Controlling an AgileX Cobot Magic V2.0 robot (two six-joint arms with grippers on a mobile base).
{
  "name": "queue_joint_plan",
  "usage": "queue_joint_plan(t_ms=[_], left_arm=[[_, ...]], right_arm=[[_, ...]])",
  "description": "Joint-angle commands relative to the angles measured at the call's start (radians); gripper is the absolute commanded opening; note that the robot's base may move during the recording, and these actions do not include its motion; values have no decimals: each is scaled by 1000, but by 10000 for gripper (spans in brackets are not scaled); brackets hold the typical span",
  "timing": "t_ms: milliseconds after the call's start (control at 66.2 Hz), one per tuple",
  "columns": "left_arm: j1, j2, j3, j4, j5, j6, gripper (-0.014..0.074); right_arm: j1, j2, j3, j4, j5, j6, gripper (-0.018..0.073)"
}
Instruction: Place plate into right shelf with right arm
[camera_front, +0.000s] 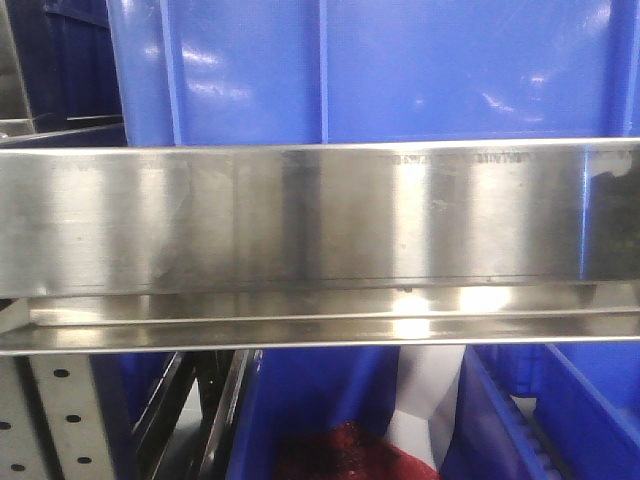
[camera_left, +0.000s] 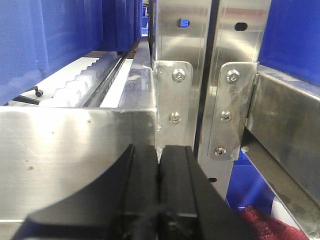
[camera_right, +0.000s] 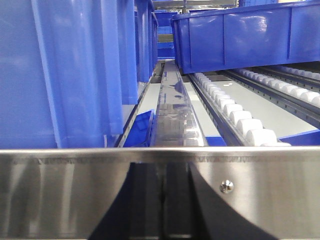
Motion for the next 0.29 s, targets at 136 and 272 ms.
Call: queue_joint_plan(t_ms=[136, 272], left_arm=[[-5, -5, 8, -4, -86, -3, -47], [-5, -5, 8, -4, -86, -3, -47]], right_arm=[[-2, 5, -5, -5, -100, 2, 55], [-2, 5, -5, -5, -100, 2, 55]])
